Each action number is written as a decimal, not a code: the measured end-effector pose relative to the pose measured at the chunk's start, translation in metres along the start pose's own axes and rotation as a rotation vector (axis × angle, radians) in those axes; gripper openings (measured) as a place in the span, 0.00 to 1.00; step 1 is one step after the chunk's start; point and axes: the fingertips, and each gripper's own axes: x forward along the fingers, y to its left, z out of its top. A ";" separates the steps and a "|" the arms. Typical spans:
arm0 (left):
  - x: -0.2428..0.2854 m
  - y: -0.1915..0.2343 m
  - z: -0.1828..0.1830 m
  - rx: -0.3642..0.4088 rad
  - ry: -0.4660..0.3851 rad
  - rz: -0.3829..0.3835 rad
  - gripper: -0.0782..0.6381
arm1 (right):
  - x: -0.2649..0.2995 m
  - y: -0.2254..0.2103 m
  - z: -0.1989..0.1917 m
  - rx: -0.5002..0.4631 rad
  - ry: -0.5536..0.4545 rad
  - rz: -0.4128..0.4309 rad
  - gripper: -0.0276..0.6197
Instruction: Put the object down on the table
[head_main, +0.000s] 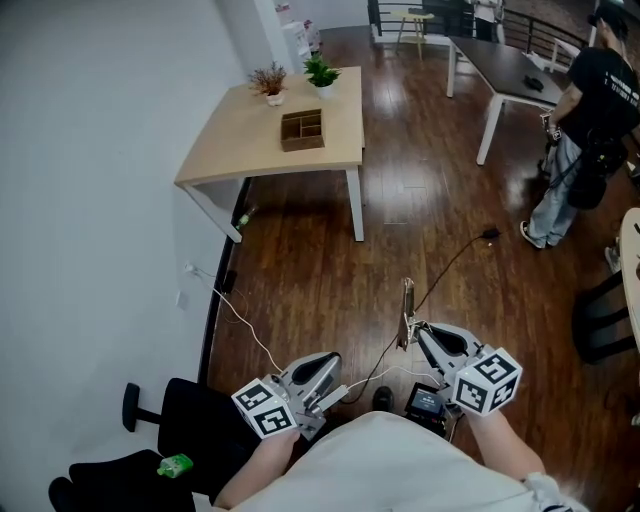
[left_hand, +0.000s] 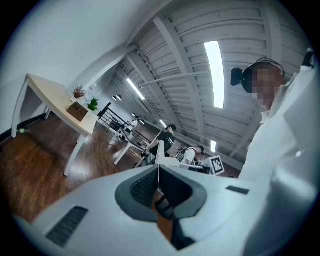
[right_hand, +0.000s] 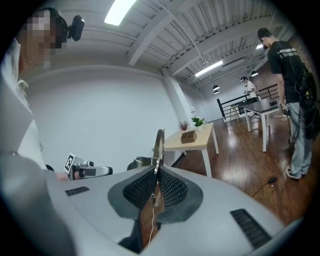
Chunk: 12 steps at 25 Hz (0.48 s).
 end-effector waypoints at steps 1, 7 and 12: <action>0.004 0.001 0.002 0.002 -0.006 0.005 0.11 | 0.000 -0.003 0.002 -0.003 -0.001 0.003 0.08; 0.017 0.010 0.009 -0.001 -0.010 0.021 0.11 | 0.008 -0.015 0.007 0.009 0.004 0.015 0.08; 0.025 0.024 0.020 0.002 -0.018 0.030 0.11 | 0.026 -0.022 0.006 0.023 0.017 0.027 0.08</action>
